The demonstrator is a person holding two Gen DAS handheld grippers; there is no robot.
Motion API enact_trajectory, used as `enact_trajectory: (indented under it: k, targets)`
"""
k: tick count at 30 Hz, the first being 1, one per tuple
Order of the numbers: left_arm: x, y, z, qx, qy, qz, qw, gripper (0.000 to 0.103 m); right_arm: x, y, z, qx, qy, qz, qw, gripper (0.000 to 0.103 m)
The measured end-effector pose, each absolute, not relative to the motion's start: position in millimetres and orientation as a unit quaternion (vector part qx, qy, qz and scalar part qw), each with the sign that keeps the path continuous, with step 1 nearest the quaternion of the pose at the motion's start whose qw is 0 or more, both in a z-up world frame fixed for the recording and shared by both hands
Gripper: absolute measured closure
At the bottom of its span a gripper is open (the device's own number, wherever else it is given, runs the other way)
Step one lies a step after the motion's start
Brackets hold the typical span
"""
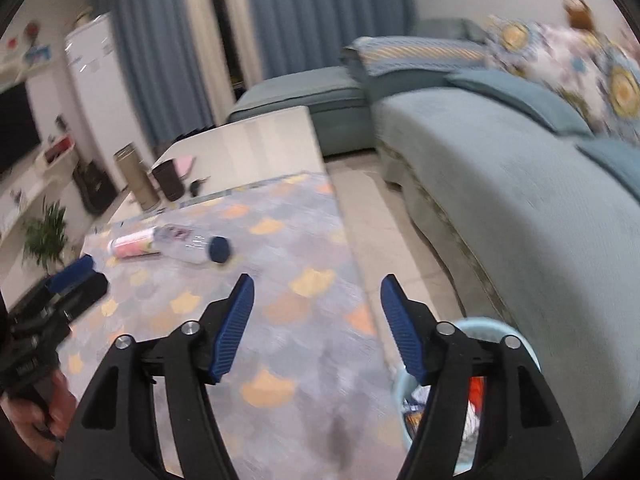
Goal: Collect trash
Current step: 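Return both tools to the table, then grasp the pink-white bottle with the left tool while the right tool grasps the clear plastic bottle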
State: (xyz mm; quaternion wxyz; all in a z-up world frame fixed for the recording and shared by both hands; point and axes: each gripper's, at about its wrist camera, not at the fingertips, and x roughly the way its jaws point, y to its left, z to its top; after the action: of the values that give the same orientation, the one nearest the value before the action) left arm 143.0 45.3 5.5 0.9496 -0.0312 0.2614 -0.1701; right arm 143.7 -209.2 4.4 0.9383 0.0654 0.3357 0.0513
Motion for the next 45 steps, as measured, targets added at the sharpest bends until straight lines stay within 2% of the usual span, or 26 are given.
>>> enact_trajectory:
  k: [7,18,25,38,42,45]
  targets:
    - [219.9,189.6,-8.5,-0.069,0.289,-0.068,0.952,0.020,215.6,-108.6,-14.3,0.021,0.341,0.130,0.931,0.040]
    - [318.9,292.7,-79.9,-0.154,0.348,-0.013,0.925,0.020,326.5,-58.5,-80.8,0.033,0.396,0.189,0.898,0.040]
    - [330.5,291.7,-106.4,-0.220,0.377,-0.075,0.897,0.023,354.6,-55.7,-104.9,0.036,0.427,0.254,0.867,0.040]
    - [249.7,199.9,-76.9,-0.091,0.381,-0.219,0.894,0.024,306.4,-44.9,-90.6,0.034,0.417,0.301,0.857,0.038]
    - [268.7,200.7,-65.0,-0.033,0.354,-0.157,0.921,0.019,317.4,-37.1,-85.2,0.030,0.406,0.251,0.878,0.037]
    - [304.8,197.0,-74.9,0.016,0.373,-0.139,0.917,0.018,330.9,-30.0,-89.0,0.033,0.396,0.239,0.886,0.037]
